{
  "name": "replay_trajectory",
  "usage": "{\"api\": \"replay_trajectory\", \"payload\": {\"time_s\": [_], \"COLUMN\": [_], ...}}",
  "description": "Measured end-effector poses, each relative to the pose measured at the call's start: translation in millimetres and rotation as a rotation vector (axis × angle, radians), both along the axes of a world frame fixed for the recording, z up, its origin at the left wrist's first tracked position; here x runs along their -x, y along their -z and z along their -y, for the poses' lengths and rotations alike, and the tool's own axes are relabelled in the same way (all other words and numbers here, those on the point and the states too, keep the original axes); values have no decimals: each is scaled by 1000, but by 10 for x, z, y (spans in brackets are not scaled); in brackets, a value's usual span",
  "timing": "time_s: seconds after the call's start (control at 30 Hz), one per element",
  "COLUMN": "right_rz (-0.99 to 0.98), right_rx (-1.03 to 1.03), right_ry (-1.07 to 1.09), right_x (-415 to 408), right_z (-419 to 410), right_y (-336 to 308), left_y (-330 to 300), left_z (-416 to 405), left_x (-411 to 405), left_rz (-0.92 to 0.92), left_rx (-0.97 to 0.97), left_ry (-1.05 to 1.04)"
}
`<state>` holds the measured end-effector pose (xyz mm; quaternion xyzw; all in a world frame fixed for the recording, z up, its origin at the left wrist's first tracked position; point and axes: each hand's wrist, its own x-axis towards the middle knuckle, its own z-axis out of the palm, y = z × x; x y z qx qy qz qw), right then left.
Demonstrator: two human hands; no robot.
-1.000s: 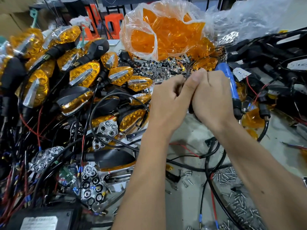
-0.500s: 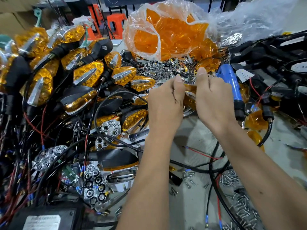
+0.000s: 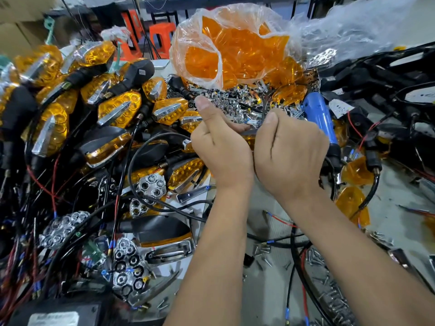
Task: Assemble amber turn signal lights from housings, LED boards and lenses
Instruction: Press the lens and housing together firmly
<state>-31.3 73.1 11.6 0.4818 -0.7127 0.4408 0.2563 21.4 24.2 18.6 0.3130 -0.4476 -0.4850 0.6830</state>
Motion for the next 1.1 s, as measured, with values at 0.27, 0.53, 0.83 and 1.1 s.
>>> {"api": "replay_trajectory", "payload": {"time_s": [0.27, 0.53, 0.83, 1.1], "right_rz": [6, 224, 175, 244], "right_rx": [28, -647, -504, -439], "right_ry": [-15, -690, -682, -733], "right_x": [-4, 319, 330, 246], "right_z": [-24, -2, 23, -1], "right_y": [5, -261, -167, -160], "left_y": [36, 35, 52, -37], "left_z": [48, 282, 268, 311], "left_x": [27, -217, -234, -268], "left_rz": [-12, -99, -469, -549], "left_rx": [-18, -71, -365, -347], "left_ry": [-63, -86, 363, 388]}}
